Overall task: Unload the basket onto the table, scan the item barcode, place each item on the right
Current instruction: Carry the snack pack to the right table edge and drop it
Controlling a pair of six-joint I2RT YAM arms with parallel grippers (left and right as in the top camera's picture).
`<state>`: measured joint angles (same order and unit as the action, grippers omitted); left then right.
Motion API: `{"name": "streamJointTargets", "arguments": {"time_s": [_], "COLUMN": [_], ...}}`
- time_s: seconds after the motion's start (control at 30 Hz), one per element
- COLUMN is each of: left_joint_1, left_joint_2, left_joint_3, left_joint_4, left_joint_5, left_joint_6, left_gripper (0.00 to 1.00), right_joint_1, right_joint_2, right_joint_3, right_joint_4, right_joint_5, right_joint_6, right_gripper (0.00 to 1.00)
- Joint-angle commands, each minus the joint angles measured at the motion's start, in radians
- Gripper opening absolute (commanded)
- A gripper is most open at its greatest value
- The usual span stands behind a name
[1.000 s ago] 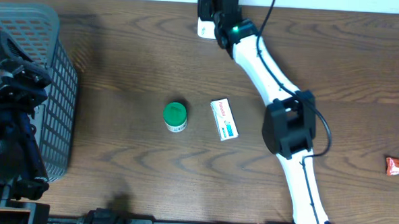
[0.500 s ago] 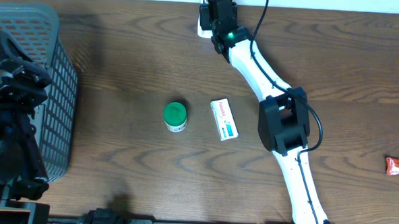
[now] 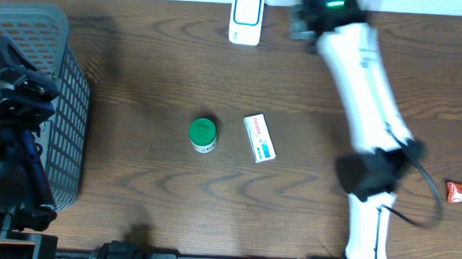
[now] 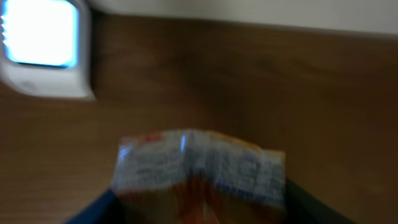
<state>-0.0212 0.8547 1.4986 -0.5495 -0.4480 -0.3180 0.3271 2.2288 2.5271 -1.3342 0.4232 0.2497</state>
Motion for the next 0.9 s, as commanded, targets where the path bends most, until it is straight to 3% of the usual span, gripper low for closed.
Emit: {"name": "streamJointTargets", "arguments": {"time_s": [0.0, 0.17, 0.4, 0.53, 0.63, 0.8, 0.87], "left_joint_1": [0.004, 0.004, 0.004, 0.004, 0.004, 0.004, 0.004], "left_joint_2": [-0.001, -0.001, -0.001, -0.002, -0.003, -0.003, -0.003], "left_joint_3": [-0.003, -0.003, -0.006, -0.029, -0.047, -0.065, -0.068], "left_joint_4": [0.006, 0.039, 0.037, 0.063, 0.084, 0.107, 0.110], "left_joint_5": [-0.009, -0.009, -0.001, 0.144, 0.244, 0.256, 0.256], "left_joint_6": [-0.043, -0.059, -0.043, 0.057, 0.110, 0.116, 0.116], "left_gripper": [0.84, 0.84, 0.84, 0.84, 0.84, 0.84, 0.84], "right_joint_1": [-0.146, -0.380, -0.668, -0.764, -0.819, -0.903, -0.930], "right_joint_2": [-0.084, -0.077, -0.074, -0.074, -0.074, -0.074, -0.074], "right_joint_3": [0.023, -0.012, -0.257, -0.398, -0.483, -0.587, -0.595], "right_joint_4": [-0.150, -0.290, -0.191, -0.111, -0.064, 0.006, 0.016], "right_joint_5": [0.047, 0.011, -0.108, -0.126, -0.126, -0.136, -0.177], "right_joint_6": [0.103, 0.191, 0.191, 0.191, 0.179, 0.134, 0.134], "right_gripper": [0.57, 0.57, 0.53, 0.54, 0.60, 0.73, 0.86]}}
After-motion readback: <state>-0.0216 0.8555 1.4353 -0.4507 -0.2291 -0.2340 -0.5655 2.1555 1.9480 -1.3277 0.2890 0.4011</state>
